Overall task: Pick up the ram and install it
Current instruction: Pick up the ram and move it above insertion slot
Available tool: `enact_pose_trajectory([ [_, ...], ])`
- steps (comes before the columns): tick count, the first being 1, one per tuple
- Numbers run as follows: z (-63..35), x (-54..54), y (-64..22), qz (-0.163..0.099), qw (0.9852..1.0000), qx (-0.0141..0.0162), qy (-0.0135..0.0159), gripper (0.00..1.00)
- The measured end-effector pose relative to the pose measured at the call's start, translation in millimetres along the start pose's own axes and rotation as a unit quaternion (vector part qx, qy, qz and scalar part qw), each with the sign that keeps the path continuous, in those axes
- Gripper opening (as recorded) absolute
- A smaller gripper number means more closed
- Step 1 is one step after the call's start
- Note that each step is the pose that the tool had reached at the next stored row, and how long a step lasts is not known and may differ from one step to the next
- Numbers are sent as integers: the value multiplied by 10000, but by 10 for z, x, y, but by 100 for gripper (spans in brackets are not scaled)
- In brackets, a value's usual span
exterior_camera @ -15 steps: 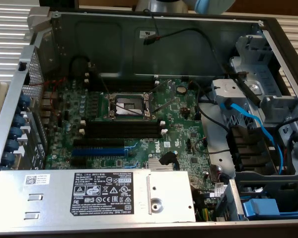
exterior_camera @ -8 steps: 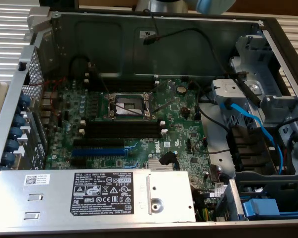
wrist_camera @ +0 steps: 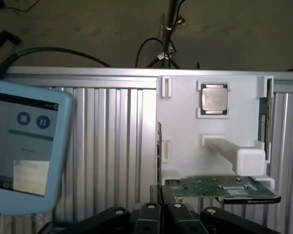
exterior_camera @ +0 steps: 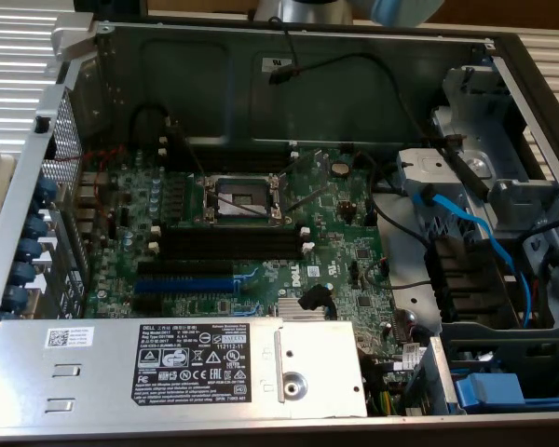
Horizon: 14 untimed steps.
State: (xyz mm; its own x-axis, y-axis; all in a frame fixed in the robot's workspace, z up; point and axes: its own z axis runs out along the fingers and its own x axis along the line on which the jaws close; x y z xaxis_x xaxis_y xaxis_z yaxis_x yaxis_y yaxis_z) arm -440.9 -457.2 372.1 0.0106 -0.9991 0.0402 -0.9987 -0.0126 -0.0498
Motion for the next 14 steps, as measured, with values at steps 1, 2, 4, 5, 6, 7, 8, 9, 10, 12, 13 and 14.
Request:
enact_pose_trajectory([
  [1, -27, 6, -33, 0, 10000, 0, 0, 12],
  [2, -52, 12, -65, -1, 10000, -1, 0, 12],
  [4, -122, 23, -167, -2, 10000, -2, 0, 12],
  [5, -146, 25, -201, -3, 10000, -3, 0, 12],
  [6, -170, 28, -233, -4, 10000, -4, 0, 12],
  [7, -199, 32, -267, -5, 10000, -5, 0, 12],
  [8, -227, 36, -298, -6, 10000, -6, 0, 12],
  [9, -258, 40, -330, -6, 10000, -7, -1, 12],
  [10, -291, 45, -365, -7, 10000, -8, -1, 12],
  [12, -352, 54, -436, -8, 10000, -12, -1, 12],
  [13, -382, 58, -473, -9, 10000, -16, -1, 12],
  [14, -411, 62, -509, -11, 10000, -19, -2, 12],
])
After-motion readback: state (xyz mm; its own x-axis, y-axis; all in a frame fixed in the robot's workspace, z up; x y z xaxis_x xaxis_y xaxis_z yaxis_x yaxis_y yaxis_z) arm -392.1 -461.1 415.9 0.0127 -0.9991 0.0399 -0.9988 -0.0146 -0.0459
